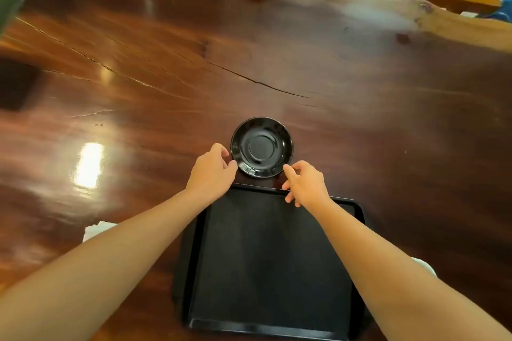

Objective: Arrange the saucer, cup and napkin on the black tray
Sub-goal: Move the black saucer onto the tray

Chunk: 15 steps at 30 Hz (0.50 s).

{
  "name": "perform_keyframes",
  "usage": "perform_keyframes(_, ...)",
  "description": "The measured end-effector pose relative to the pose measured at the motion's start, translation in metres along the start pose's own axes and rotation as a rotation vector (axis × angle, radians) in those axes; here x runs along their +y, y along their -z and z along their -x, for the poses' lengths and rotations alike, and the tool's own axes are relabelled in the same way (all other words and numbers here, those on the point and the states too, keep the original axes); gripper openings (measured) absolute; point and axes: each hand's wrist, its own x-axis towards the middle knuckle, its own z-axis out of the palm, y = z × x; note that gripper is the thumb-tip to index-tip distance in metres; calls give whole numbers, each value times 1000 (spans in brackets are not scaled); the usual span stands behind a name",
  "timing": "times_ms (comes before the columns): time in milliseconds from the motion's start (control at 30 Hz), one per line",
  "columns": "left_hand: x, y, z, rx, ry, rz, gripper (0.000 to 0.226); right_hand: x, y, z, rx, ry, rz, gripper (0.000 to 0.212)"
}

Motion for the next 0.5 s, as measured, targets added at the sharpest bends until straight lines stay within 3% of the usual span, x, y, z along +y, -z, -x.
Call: perform_keyframes(500,-11,-22,-25,-46,91,13,21,-3,-22,-24,-65,-173,-261,23)
